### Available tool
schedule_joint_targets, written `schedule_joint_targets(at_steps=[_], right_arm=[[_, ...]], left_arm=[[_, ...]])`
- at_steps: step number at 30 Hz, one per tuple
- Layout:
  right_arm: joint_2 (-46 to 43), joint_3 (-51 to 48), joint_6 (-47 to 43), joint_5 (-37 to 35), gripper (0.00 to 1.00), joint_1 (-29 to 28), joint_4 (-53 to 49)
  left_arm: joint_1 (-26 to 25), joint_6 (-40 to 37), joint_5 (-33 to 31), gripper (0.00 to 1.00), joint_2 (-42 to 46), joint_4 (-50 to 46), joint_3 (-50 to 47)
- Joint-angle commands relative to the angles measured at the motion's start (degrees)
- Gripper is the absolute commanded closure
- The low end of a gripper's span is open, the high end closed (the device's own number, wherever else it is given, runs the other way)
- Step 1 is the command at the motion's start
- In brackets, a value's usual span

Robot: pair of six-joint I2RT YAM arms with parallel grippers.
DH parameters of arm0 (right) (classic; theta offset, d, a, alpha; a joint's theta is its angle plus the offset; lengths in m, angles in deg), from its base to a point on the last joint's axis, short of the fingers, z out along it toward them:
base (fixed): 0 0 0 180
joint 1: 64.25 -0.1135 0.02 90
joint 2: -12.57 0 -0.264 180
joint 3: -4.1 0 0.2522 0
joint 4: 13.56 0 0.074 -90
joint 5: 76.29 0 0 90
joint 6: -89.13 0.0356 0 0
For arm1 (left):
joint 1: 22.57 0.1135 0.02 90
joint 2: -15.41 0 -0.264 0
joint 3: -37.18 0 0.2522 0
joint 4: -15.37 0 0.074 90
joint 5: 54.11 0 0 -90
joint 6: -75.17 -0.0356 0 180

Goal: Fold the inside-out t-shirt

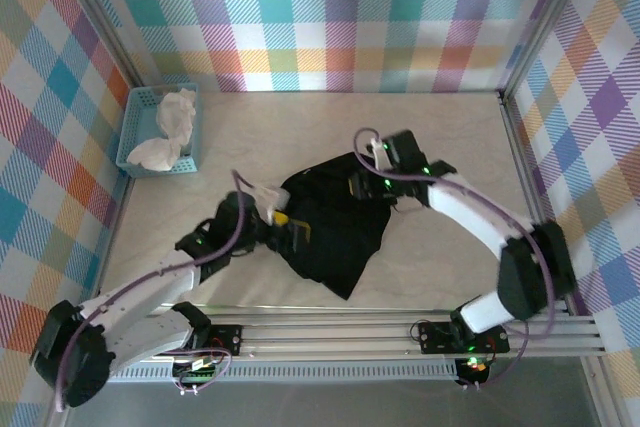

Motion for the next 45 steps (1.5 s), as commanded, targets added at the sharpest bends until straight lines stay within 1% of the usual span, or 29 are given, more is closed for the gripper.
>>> schedule_joint_targets(at_steps=[1, 3, 6, 9, 10, 12, 13, 14, 17, 18, 19, 20, 21, 23, 27, 29, 31, 32, 33, 34, 35, 37, 38, 39, 40, 42, 43, 45], right_arm=[[10.0, 7.2, -3.0, -5.9, 0.34, 0.1, 3.8], [16.4, 12.9, -4.0, -8.8, 0.30, 0.1, 2.2], [23.5, 18.3, -4.4, -9.9, 0.25, 0.1, 0.1], [28.8, 22.3, -3.9, -7.3, 0.20, 0.1, -2.3], [30.1, 22.9, -3.6, -6.3, 0.20, 0.1, -2.3], [33.7, 25.8, -2.7, -3.1, 0.21, 0.0, -4.3], [34.9, 26.8, -2.4, -2.0, 0.24, 0.1, -4.8], [35.9, 27.7, -2.1, -0.5, 0.30, 0.1, -4.8], [37.2, 30.5, -2.7, 1.1, 0.66, 0.5, -4.1], [36.6, 31.2, -3.0, 1.8, 0.79, 1.2, -3.6], [35.4, 31.5, -3.3, 2.4, 0.89, 1.9, -2.9], [33.0, 30.8, -3.5, 3.1, 1.00, 2.9, -1.2], [29.9, 29.6, -3.6, 3.5, 1.00, 4.0, 1.4], [23.0, 27.0, -3.7, 4.7, 1.00, 6.2, 5.8], [8.8, 20.2, -3.8, 6.7, 1.00, 9.4, 13.4], [2.3, 15.8, -4.5, 5.9, 1.00, 10.0, 15.6], [-3.8, 10.8, -5.7, 3.4, 1.00, 10.0, 16.5], [-6.9, 7.4, -5.9, 1.9, 1.00, 10.0, 16.7], [-9.7, 4.0, -5.5, 0.8, 0.98, 10.0, 16.8], [-11.8, 0.8, -5.0, 0.0, 0.88, 10.0, 16.8], [-13.8, -2.3, -4.8, -0.2, 0.76, 10.0, 16.0], [-17.0, -7.2, -4.7, 0.3, 0.66, 9.9, 13.0], [-18.5, -9.5, -5.0, 0.7, 0.59, 9.9, 11.5], [-20.0, -11.4, -5.0, 1.4, 0.53, 9.9, 10.0], [-21.0, -13.0, -5.1, 2.6, 0.49, 9.7, 9.4], [-22.1, -15.3, -4.7, 5.3, 0.42, 8.6, 8.7], [-22.0, -15.7, -4.1, 5.1, 0.40, 7.6, 7.7], [-20.6, -16.5, -2.2, 4.4, 0.39, 5.6, 6.0]], left_arm=[[10.2, 14.7, -0.5, 0.20, -6.7, 2.4, 1.3], [11.2, 15.5, -0.1, 0.20, -13.8, 1.8, 4.6], [11.8, 16.0, -0.5, 0.19, -22.4, 2.4, 8.0], [11.8, 15.7, 0.1, 0.21, -29.3, 3.4, 11.1], [11.8, 15.8, 0.5, 0.21, -31.0, 3.8, 11.8], [11.8, 16.1, 1.9, 0.27, -35.4, 5.6, 13.0], [11.8, 16.7, 3.0, 0.32, -36.8, 7.2, 13.2], [11.8, 17.3, 4.7, 0.39, -38.2, 9.8, 13.3], [11.8, 18.1, 7.9, 0.63, -40.1, 15.9, 14.2], [11.9, 17.8, 8.0, 0.73, -39.7, 17.8, 14.6], [12.0, 17.0, 7.8, 0.83, -38.9, 18.8, 15.2], [12.2, 15.4, 7.2, 0.96, -37.3, 19.2, 16.1], [12.5, 13.8, 6.2, 1.00, -34.7, 19.2, 16.9], [12.6, 10.6, 4.3, 1.00, -28.3, 19.9, 17.9], [11.9, 5.0, 3.8, 1.00, -14.6, 22.6, 19.4], [10.9, 1.5, 3.5, 1.00, -9.6, 20.4, 19.5], [9.5, -1.4, 3.9, 1.00, -5.8, 17.0, 18.6], [8.6, -2.3, 3.7, 0.96, -4.2, 15.0, 17.6], [7.5, -2.7, 4.0, 0.87, -3.0, 13.2, 16.2], [6.7, -3.1, 4.9, 0.76, -2.0, 11.1, 14.8], [5.7, -3.5, 5.6, 0.65, -0.8, 8.4, 13.3], [4.2, -3.4, 5.5, 0.51, 2.4, 3.8, 9.7], [3.6, -3.1, 5.8, 0.44, 4.4, 2.5, 7.6], [3.3, -3.2, 5.9, 0.32, 6.5, 1.0, 6.0], [3.1, -3.0, 5.1, 0.27, 8.1, -0.6, 5.0], [3.0, -1.2, 1.5, 0.19, 10.7, -2.5, 3.0], [2.9, 0.2, 0.0, 0.18, 10.8, -2.7, 2.6], [2.3, 2.3, -0.7, 0.19, 7.5, -3.3, 3.1]])
